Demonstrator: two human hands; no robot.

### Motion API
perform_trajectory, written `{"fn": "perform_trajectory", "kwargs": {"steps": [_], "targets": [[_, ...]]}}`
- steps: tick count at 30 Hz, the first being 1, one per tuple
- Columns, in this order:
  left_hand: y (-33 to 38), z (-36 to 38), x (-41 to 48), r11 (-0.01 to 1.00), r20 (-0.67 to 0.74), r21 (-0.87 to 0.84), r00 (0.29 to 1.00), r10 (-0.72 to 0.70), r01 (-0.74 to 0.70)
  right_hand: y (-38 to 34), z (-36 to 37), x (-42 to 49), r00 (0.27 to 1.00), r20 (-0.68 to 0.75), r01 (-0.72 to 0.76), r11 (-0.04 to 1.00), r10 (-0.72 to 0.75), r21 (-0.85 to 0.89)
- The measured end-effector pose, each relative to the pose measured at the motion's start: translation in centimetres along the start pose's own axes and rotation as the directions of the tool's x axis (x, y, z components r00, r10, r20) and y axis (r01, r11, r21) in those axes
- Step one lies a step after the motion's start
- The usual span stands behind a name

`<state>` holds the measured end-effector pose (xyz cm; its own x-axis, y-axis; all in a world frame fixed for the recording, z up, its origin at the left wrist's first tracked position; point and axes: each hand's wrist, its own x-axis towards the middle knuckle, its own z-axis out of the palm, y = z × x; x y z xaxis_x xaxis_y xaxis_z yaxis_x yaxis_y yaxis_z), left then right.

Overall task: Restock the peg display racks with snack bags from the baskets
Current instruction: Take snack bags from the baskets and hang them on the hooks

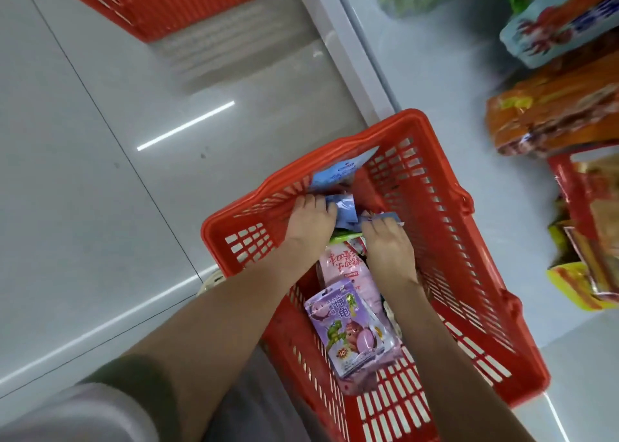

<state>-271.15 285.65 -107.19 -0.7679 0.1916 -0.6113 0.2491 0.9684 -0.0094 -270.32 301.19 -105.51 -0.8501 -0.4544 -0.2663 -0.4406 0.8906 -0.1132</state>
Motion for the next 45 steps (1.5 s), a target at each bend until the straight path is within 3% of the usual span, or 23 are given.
{"fn": "perform_trajectory", "kwargs": {"steps": [5,8,13,15,17,24,32,36,40,42,45], "targets": [[-0.1,-7.2,-5.8,0.975,0.082,-0.216,0.993,0.08,-0.061,-0.7,-7.2,-3.0,0.975,-0.2,-0.094,0.996,0.093,0.004],[-1.5,-12.1,-10.3,0.887,0.064,-0.46,0.998,-0.007,0.036,-1.7,-14.6,-4.5,0.961,-0.216,-0.168,0.985,0.173,0.041],[-7.0,-26.2,-19.8,0.542,0.085,-0.828,0.987,-0.133,0.144,-2.8,-29.7,-6.2,0.989,-0.012,-0.145,0.973,0.15,0.178],[-9.7,-32.3,-23.7,0.49,0.08,-0.862,0.989,-0.124,0.131,-3.7,-36.9,-6.6,0.986,0.114,-0.145,0.965,0.123,0.217],[-11.8,-37.8,-27.6,0.511,0.075,-0.85,0.989,-0.129,0.131,-5.3,-44.1,-6.7,0.981,0.167,-0.13,0.968,0.094,0.213],[-16.1,-53.7,-39.8,0.656,-0.053,-0.754,0.993,-0.109,0.032,-12.5,-64.5,-5.4,0.991,-0.054,0.124,0.986,-0.119,0.111],[-21.4,-62.3,-45.2,0.589,-0.219,-0.803,0.965,-0.146,-0.093,-17.7,-76.8,-0.6,0.954,-0.287,0.12,0.987,-0.085,0.108],[-25.1,-67.4,-44.9,0.697,-0.34,-0.703,0.926,-0.161,-0.137,-19.4,-81.6,3.3,0.931,-0.343,0.22,0.941,-0.124,0.258],[-30.7,-74.8,-43.7,0.785,-0.446,-0.588,0.888,-0.114,-0.194,-19.3,-87.9,8.0,0.935,-0.354,0.167,0.854,0.022,0.493],[-33.8,-78.6,-43.3,0.775,-0.495,-0.577,0.865,-0.083,-0.256,-19.0,-91.4,9.9,0.927,-0.351,0.119,0.78,0.135,0.614],[-37.8,-83.8,-42.5,0.716,-0.553,-0.591,0.833,-0.023,-0.372,-18.5,-96.0,11.8,0.854,-0.444,0.12,0.725,0.273,0.678]]}}
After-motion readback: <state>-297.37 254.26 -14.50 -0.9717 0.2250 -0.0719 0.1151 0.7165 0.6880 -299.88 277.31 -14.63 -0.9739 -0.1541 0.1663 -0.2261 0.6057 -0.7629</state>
